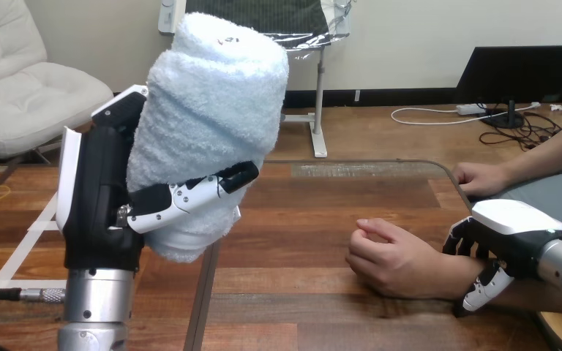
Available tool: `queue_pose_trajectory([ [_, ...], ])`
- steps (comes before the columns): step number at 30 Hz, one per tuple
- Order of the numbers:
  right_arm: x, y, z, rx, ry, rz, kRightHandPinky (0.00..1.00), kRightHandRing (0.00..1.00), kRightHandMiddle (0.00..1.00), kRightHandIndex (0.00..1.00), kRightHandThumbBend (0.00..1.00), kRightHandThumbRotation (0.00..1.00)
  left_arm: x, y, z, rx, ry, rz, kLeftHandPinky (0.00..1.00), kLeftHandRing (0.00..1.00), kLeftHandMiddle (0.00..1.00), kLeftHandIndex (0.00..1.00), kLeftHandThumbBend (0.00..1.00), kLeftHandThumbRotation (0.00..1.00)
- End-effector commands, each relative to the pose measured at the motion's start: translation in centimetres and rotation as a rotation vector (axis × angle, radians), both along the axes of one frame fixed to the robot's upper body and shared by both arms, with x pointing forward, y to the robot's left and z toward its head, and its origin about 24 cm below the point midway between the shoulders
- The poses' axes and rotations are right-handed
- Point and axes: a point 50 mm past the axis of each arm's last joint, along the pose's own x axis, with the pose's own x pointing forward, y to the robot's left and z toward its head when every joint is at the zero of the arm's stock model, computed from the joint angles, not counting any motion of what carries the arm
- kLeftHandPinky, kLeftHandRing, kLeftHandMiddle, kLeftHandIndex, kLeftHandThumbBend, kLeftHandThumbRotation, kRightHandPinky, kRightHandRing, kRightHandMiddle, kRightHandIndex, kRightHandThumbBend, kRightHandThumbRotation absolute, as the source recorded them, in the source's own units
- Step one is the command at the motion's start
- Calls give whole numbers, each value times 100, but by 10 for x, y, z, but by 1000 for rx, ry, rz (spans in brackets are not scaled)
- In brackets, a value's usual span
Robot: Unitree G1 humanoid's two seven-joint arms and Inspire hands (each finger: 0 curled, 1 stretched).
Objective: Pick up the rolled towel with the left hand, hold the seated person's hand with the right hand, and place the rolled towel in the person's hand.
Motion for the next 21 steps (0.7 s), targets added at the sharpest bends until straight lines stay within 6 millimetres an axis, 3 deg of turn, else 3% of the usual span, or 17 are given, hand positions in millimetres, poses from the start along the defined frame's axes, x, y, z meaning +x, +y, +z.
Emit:
queue_pose_trajectory([
  [1, -5, 7, -22, -12, 82, -1, 44, 57, 64, 65, 87, 16, 6, 1, 14, -3, -84, -3, 17, 23, 29, 36, 42, 0],
  [21, -5, 3, -27, -77, 178, -58, 43, 55, 62, 65, 91, 8, 6, 3, 16, -12, -98, -2, 16, 22, 29, 36, 43, 0],
])
